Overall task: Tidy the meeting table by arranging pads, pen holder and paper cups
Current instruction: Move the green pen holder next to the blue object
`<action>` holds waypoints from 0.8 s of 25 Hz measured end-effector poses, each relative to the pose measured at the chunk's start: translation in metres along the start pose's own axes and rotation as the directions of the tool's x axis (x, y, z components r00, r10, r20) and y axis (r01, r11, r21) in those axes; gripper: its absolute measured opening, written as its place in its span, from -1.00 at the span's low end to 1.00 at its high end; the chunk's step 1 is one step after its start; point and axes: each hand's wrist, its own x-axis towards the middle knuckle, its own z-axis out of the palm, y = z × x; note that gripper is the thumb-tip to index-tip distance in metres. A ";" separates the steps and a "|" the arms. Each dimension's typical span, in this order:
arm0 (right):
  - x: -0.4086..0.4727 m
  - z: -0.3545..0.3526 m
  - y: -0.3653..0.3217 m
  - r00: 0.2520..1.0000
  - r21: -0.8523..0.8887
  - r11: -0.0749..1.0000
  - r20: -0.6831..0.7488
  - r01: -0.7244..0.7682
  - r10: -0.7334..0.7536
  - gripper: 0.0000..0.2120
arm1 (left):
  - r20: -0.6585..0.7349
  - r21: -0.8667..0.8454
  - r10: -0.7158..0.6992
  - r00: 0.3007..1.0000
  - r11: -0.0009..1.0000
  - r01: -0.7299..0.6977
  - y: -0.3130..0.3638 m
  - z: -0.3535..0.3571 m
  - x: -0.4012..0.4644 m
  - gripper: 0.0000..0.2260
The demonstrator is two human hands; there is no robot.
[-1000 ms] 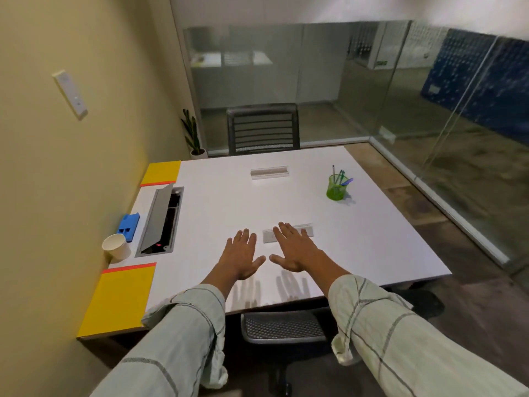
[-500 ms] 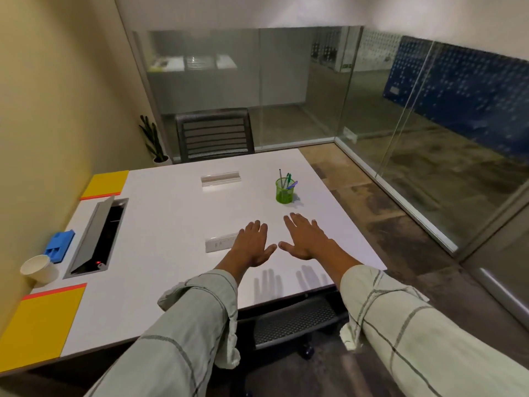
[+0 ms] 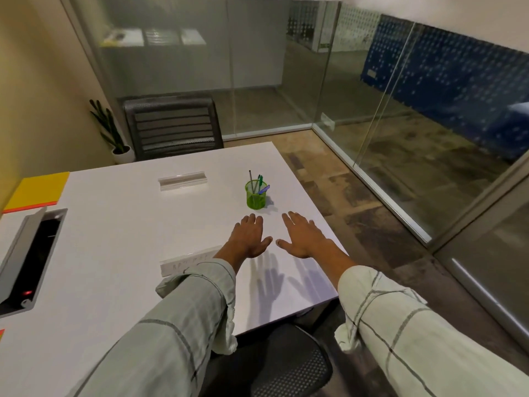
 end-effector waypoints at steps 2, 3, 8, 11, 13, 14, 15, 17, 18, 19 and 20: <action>0.021 0.000 0.012 1.000 -0.005 1.000 0.015 0.018 -0.017 -0.21 | 0.014 0.033 -0.034 0.999 0.999 0.034 -0.003 0.002 0.020 -0.40; 0.032 -0.001 0.017 0.999 -0.009 0.999 0.023 0.033 -0.033 -0.21 | 0.015 0.047 -0.058 0.998 0.997 0.057 -0.005 0.004 0.030 -0.40; 0.119 0.005 0.065 0.981 0.056 0.982 0.065 0.179 -0.183 -0.19 | 0.028 -0.008 -0.259 0.965 0.966 0.260 -0.012 0.031 0.089 -0.40; 0.174 0.004 0.092 0.966 0.155 0.956 0.032 0.248 -0.256 -0.15 | 0.051 -0.114 -0.420 0.906 0.899 0.423 -0.008 0.045 0.121 -0.42; 0.207 0.004 0.109 0.962 0.253 0.931 0.009 0.262 -0.273 -0.12 | 0.060 -0.186 -0.468 0.881 0.862 0.471 -0.001 0.051 0.145 -0.42; 0.221 0.005 0.114 0.960 0.276 0.923 0.003 0.268 -0.280 -0.10 | 0.053 -0.216 -0.479 0.876 0.851 0.478 0.002 0.053 0.157 -0.41; 0.237 0.004 0.119 0.957 0.291 0.916 0.012 0.275 -0.291 -0.08 | 0.054 -0.261 -0.494 0.868 0.832 0.489 0.005 0.052 0.169 -0.39; 0.266 0.001 0.123 0.948 0.350 0.893 0.038 0.282 -0.314 -0.03 | 0.065 -0.351 -0.524 0.849 0.784 0.511 0.006 0.053 0.192 -0.30; 0.278 0.001 0.122 0.946 0.394 0.876 0.048 0.277 -0.321 -0.01 | 0.074 -0.377 -0.537 0.841 0.765 0.522 0.004 0.054 0.202 -0.25; 0.288 0.002 0.119 0.945 0.437 0.858 0.055 0.269 -0.324 0.00 | 0.082 -0.400 -0.549 0.832 0.746 0.532 0.001 0.054 0.211 -0.21; 0.296 0.003 0.115 0.944 0.477 0.841 0.063 0.257 -0.324 0.00 | 0.082 -0.436 -0.568 0.819 0.718 0.542 -0.003 0.055 0.219 -0.20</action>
